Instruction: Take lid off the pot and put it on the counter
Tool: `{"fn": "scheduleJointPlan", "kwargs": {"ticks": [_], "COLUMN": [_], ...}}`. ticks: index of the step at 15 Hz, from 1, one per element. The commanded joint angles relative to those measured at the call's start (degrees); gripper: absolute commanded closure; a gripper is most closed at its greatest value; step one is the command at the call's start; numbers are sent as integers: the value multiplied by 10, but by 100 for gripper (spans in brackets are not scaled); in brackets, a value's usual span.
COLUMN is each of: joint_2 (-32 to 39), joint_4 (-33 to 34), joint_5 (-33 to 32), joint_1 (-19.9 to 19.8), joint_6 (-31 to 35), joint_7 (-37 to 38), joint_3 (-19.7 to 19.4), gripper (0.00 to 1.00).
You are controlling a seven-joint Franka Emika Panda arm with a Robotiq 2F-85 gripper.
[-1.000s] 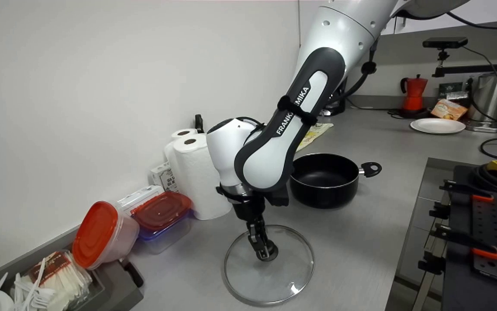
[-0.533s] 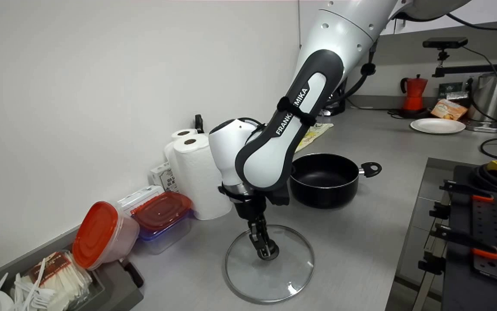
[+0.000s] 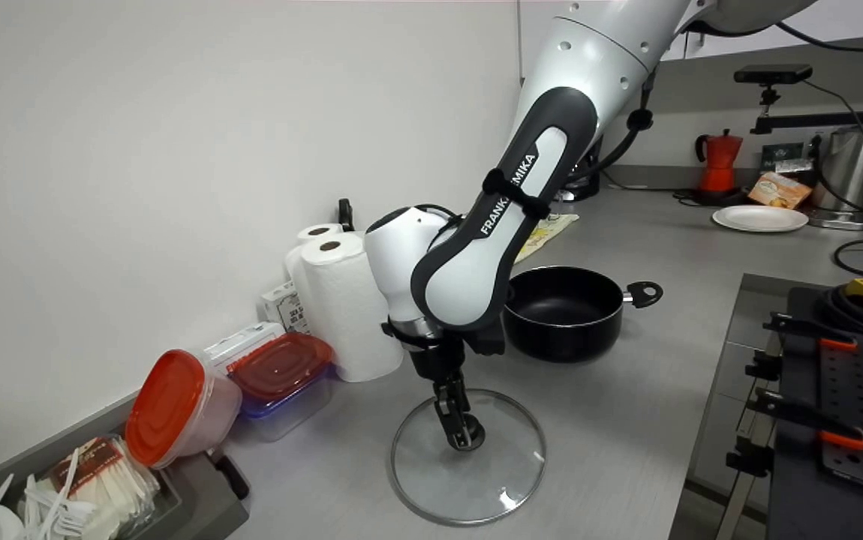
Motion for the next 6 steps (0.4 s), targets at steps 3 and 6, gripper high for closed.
{"fn": "scheduleJointPlan", "kwargs": {"ticks": [3,6], "joint_2": [2,2], "joint_4": [3,3], "joint_5": [5,5], "joint_1": [5,5], "joint_6": [-1,-1], "joint_7": [-3,-3], "joint_3": [-5,-5], "gripper": [11,11]}}
